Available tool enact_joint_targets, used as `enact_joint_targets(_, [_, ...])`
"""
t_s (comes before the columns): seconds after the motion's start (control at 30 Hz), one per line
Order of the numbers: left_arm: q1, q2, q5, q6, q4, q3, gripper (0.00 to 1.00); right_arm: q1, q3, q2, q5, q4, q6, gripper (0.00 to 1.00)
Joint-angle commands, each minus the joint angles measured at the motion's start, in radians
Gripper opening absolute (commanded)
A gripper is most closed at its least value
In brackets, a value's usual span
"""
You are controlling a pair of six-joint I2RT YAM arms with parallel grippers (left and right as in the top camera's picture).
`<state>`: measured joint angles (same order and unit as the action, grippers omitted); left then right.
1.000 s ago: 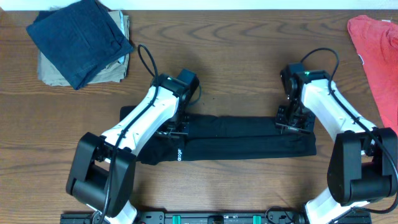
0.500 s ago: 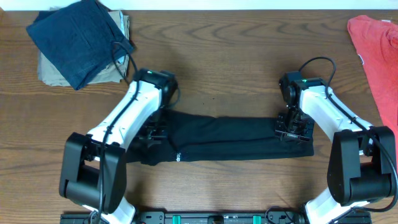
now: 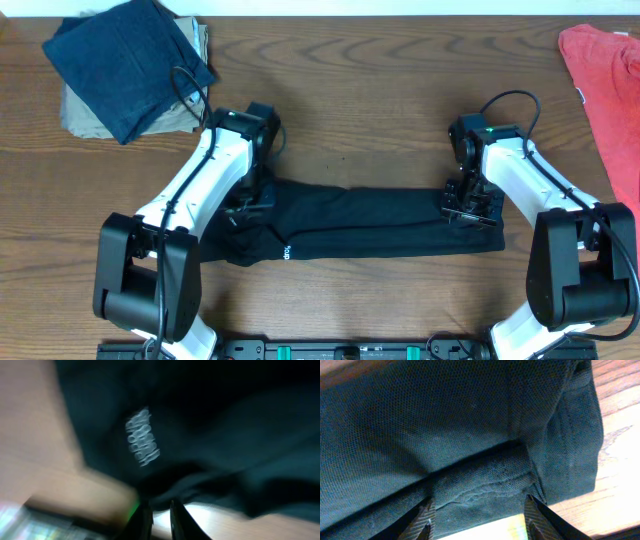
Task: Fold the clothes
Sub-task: 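Release the right gripper and move it to the strip's right end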
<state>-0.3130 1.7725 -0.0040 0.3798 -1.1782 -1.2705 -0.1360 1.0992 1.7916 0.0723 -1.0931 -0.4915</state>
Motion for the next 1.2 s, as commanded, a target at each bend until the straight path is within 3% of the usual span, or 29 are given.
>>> enact_joint_targets(0.0, [-0.023, -0.014, 0.198, -0.145, 0.084, -0.005, 0.15, -0.008, -0.003, -0.019, -0.002, 0.002, 0.000, 0.56])
enact_joint_targets(0.23, [-0.066, 0.026, 0.225, -0.158, 0.209, 0.019, 0.15, -0.008, -0.003, -0.019, -0.011, 0.013, 0.000, 0.57])
enact_joint_targets(0.33, [-0.063, 0.056, 0.225, -0.158, 0.208, 0.020, 0.15, -0.009, -0.003, -0.019, -0.090, 0.034, 0.016, 0.36])
enact_joint_targets(0.4, [-0.063, 0.078, 0.224, -0.158, 0.215, 0.023, 0.15, -0.010, -0.003, -0.019, -0.152, 0.051, 0.056, 0.29])
enact_joint_targets(0.73, [-0.024, 0.227, 0.160, -0.158, 0.187, 0.023, 0.11, -0.006, -0.010, -0.019, -0.105, 0.055, 0.077, 0.26])
enact_joint_targets(1.17, [0.201, 0.260, 0.142, -0.159, 0.157, 0.076, 0.06, 0.071, -0.129, -0.019, -0.053, 0.185, 0.058, 0.18])
